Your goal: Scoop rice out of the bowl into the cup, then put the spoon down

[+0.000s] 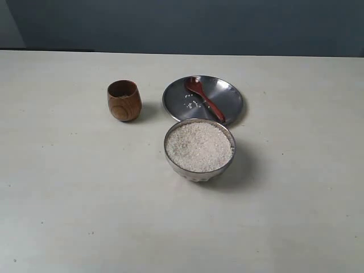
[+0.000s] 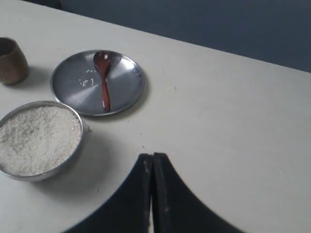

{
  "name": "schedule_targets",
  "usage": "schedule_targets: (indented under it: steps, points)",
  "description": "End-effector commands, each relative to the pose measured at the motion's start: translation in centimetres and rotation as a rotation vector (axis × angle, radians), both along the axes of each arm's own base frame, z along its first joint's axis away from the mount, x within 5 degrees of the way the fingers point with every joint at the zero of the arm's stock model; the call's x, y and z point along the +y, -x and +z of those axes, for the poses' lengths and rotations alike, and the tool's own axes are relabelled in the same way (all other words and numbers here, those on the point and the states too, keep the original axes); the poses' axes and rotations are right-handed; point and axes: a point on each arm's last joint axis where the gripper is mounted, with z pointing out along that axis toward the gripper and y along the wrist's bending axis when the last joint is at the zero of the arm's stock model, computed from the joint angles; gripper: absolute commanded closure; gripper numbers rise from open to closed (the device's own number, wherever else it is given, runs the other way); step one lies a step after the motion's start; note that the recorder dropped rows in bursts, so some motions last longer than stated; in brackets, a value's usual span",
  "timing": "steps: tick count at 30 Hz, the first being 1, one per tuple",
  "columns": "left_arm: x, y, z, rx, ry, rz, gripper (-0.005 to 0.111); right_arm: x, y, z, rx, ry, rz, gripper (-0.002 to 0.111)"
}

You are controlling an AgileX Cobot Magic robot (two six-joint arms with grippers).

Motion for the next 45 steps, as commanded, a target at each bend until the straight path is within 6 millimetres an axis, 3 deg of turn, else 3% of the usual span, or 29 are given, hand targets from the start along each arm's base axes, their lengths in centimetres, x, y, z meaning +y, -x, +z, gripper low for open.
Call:
schedule_targets:
  steps: [1,14,32,39,45]
  points:
    - [0.0,-0.1,0.1,0.003,-0.003,0.000,0.106,-1.2,0.9,0.7,-0.059,-0.037,-0.079,0.108]
    - [0.0,-0.1,0.1,0.003,-0.003,0.000,0.106,-4.6,3.6,1.8,-0.184,-0.048,-0.401,0.108]
    - [0.0,-0.1,0.1,0.003,-0.003,0.000,0.106,-4.4,3.7,2.1,-0.237,-0.097,-0.385,0.108]
    - [0.0,-0.1,0.1,0.003,-0.003,0.000,0.106,-4.5,2.0,-2.2,-0.269,-0.051,-0.361,0.108]
    - [0.0,-0.1,0.1,0.003,-0.003,0.000,0.106,-4.3,1.4,-3.9,-0.331,-0.049,-0.334,0.108]
